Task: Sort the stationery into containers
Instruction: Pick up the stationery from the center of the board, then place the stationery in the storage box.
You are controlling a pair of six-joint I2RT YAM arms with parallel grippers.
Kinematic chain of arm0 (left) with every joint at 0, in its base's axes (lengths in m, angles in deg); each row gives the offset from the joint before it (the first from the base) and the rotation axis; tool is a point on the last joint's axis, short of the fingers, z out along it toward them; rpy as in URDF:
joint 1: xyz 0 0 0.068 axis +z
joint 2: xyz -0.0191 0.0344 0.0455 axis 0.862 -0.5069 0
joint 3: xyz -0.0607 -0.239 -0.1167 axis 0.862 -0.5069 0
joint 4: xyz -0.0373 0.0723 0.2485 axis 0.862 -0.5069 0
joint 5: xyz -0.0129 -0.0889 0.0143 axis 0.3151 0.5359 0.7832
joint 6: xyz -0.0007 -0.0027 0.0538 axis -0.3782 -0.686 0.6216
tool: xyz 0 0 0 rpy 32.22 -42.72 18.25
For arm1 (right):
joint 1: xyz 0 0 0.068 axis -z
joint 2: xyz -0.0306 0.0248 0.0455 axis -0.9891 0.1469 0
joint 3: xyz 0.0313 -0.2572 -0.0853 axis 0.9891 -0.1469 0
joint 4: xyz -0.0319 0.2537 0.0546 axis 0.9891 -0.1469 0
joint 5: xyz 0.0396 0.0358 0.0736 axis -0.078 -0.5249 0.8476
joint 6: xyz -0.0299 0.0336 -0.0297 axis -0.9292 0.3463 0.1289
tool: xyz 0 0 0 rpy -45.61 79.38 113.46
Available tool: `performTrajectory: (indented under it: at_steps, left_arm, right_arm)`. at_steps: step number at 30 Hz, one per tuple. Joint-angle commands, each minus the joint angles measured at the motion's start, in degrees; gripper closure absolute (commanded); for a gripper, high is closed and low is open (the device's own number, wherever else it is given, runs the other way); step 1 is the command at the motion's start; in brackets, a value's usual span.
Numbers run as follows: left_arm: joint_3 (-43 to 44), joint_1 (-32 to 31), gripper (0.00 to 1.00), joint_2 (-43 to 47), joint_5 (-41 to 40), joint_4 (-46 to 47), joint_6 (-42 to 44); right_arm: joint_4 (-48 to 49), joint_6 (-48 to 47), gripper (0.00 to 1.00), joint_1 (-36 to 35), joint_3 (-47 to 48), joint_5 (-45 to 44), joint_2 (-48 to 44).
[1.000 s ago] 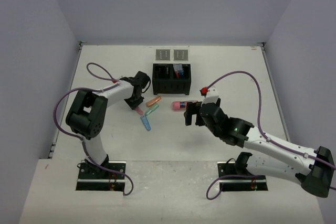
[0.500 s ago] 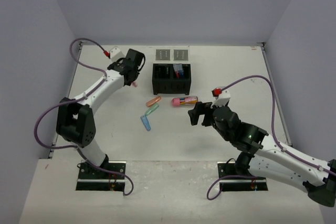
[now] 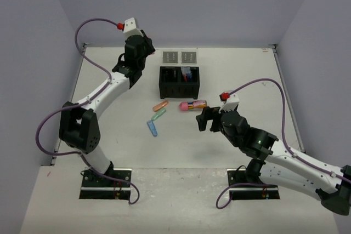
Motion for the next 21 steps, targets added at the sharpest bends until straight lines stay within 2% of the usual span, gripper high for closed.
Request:
performTrajectory:
  at_steps: [1, 8, 15, 21]
  left_arm:
    - [3.4, 0.24, 1.0, -5.07, 6.52, 15.32, 7.77]
    - [4.48, 0.24, 1.0, -13.1, 16.03, 22.83, 5.87]
    - [7.45, 0.24, 1.0, -19.77, 18.95, 25.81, 4.1]
    - [5.55, 0.24, 0.98, -22.36, 19.2, 28.39, 4.11]
  right_arm:
    - [2.24, -0.69, 0.01, 0.11, 0.43, -0.16, 1.04]
    - [2.42, -0.94, 0.01, 0.05, 0.87, 0.11, 3.13]
    - [2.42, -0.7, 0.01, 0.2, 0.43, 0.46, 3.44]
    - [2.47, -1.13, 0.01, 0.45, 0.31, 0.43, 3.84]
